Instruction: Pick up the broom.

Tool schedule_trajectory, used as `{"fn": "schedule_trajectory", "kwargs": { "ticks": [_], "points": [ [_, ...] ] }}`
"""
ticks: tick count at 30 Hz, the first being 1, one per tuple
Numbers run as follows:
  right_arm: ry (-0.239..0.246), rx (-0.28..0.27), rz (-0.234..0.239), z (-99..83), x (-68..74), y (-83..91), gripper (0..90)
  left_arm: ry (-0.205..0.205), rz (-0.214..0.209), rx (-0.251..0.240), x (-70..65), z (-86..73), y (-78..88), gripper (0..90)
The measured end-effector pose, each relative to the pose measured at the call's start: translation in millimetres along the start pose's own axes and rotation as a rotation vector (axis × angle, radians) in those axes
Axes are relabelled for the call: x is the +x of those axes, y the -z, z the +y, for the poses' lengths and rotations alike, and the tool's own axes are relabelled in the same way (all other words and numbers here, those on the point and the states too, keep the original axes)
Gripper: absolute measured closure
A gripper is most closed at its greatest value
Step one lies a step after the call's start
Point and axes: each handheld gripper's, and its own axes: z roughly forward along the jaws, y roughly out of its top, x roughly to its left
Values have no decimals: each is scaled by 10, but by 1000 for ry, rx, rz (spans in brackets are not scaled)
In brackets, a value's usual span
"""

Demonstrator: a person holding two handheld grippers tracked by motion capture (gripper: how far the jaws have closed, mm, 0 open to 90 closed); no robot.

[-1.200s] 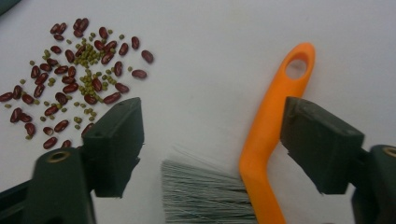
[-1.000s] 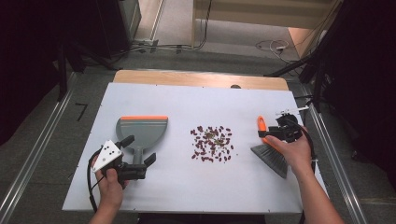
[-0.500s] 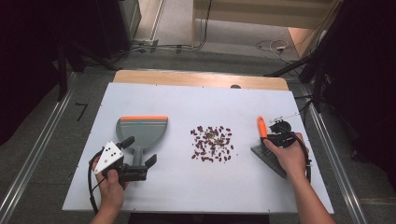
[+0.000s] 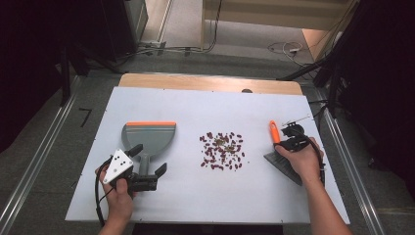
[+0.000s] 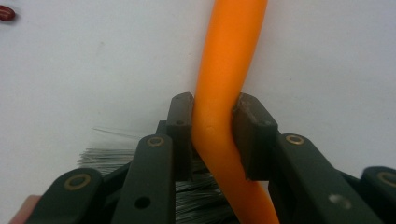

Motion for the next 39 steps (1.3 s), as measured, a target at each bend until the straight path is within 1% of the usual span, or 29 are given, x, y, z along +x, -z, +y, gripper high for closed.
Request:
{"fn": "schedule_trajectory", "kwargs": {
  "ticks": [2, 3, 4, 5, 6, 10, 13, 14, 15, 16, 17, 18, 19, 20, 21, 22, 23, 24, 25, 26, 27, 28, 29, 30, 31, 34, 35, 37, 39],
  "points": [
    [-13, -25, 9, -34, -10, 3, 681, -4, -1, 0, -9, 5, 2, 0],
    [-13, -25, 9, -34, -10, 3, 681, -6, 1, 1, -14, 7, 3, 0],
    [2, -52, 17, -66, -26, 3, 680, -8, 1, 3, -16, 9, 5, 0],
    [2, -52, 17, -66, -26, 3, 680, -11, 0, 6, -16, 13, 7, 0],
    [-2, -90, 31, -115, -42, 5, 678, -10, 1, 6, -16, 19, 5, 0],
    [4, -135, 36, -168, -40, 22, 678, -4, 0, 7, -9, 41, 7, 0],
    [2, -193, 41, -223, -35, 66, 679, -12, 5, 6, -22, 60, 8, 0],
    [-6, -242, 47, -275, -47, 105, 680, -18, 8, 6, -30, 68, 12, 0],
    [1, -269, 58, -303, -52, 125, 680, -21, 6, 4, -37, 77, 12, 0],
    [1, -269, 58, -303, -52, 125, 680, -25, 0, 8, -44, 88, 16, 0],
    [1, -322, 65, -367, -51, 165, 680, -29, -3, 9, -51, 99, 17, 0],
    [1, -322, 65, -367, -51, 165, 680, -31, -6, 10, -60, 113, 19, 0],
    [-4, -376, 67, -432, -61, 198, 680, -30, -10, 11, -71, 126, 17, 0],
    [-4, -376, 67, -432, -61, 198, 680, -34, -10, 12, -85, 138, 18, 0],
    [-14, -434, 95, -495, -96, 231, 680, -37, -9, 11, -97, 151, 19, 0],
    [-28, -454, 96, -516, -111, 247, 679, -38, -10, 10, -110, 164, 19, 0],
    [-28, -454, 96, -516, -111, 247, 679, -38, -9, 8, -121, 177, 20, 0],
    [-31, -516, 106, -556, -143, 282, 680, -34, -13, 7, -141, 200, 20, 0],
    [-31, -516, 106, -556, -143, 282, 680, -34, -13, 7, -141, 200, 20, 0],
    [-36, -569, 94, -601, -164, 318, 680, -31, -16, 7, -149, 212, 19, 0],
    [-36, -569, 94, -601, -164, 318, 680, -29, -18, 4, -161, 224, 16, 0],
    [-43, -627, 113, -650, -188, 347, 680, -32, -20, 4, -169, 237, 13, 0],
    [-43, -627, 113, -650, -188, 347, 680, -30, -23, 4, -177, 250, 7, 0],
    [-54, -672, 113, -693, -197, 370, 681, -28, -26, 6, -182, 262, 0, 0],
    [-54, -672, 113, -693, -197, 370, 681, -26, -28, 2, -187, 274, -7, 0],
    [-58, -763, 145, -745, -205, 460, 686, -21, -35, -2, -203, 305, -31, 0],
    [-58, -763, 145, -745, -205, 460, 686, -26, -38, -1, -208, 314, -41, 0],
    [-60, -791, 151, -754, -204, 505, 688, -28, -47, 1, -216, 329, -67, 0],
    [-59, -814, 176, -755, -211, 536, 689, -27, -54, 0, -225, 336, -95, 0]
  ]
}}
